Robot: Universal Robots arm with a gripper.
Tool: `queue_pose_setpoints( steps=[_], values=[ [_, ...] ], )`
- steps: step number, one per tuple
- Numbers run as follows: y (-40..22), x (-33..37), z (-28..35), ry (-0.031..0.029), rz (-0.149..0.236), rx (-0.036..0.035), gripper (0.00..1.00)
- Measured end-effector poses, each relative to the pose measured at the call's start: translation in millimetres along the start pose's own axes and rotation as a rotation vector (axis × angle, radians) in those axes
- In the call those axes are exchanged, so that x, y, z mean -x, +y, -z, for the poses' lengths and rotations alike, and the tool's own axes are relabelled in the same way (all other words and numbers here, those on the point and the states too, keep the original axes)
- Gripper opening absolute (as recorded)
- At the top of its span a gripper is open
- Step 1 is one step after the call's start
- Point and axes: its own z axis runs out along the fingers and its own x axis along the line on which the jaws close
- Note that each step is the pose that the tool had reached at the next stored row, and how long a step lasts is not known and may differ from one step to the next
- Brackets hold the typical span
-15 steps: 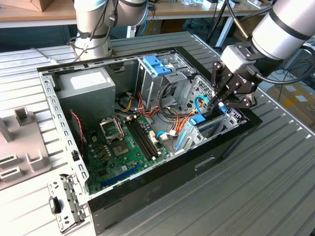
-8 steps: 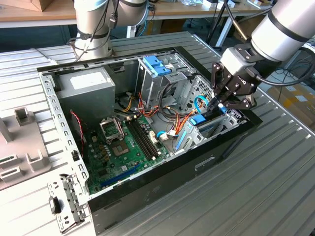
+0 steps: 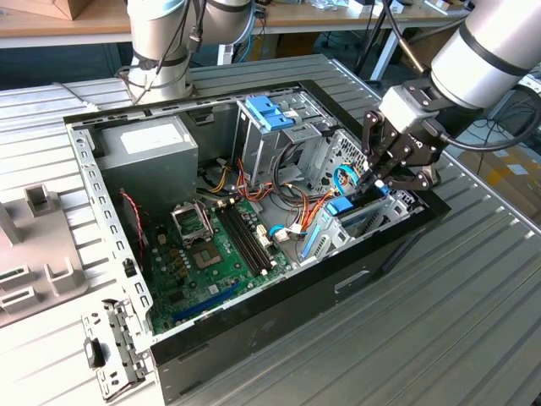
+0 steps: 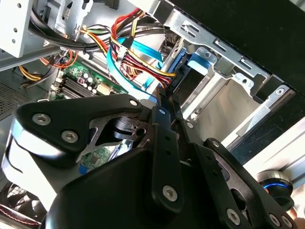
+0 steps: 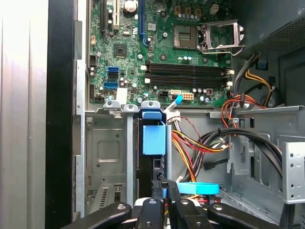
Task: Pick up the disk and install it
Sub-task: 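Insert the second disk wire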
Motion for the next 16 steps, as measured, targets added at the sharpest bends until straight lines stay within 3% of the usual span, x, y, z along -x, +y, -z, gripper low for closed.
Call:
queue_pose_setpoints(
  steps=[16],
  values=[
    [-0.6,-5.3,-4.4,0.0008,0.000,0.0001,0.16]
  ],
)
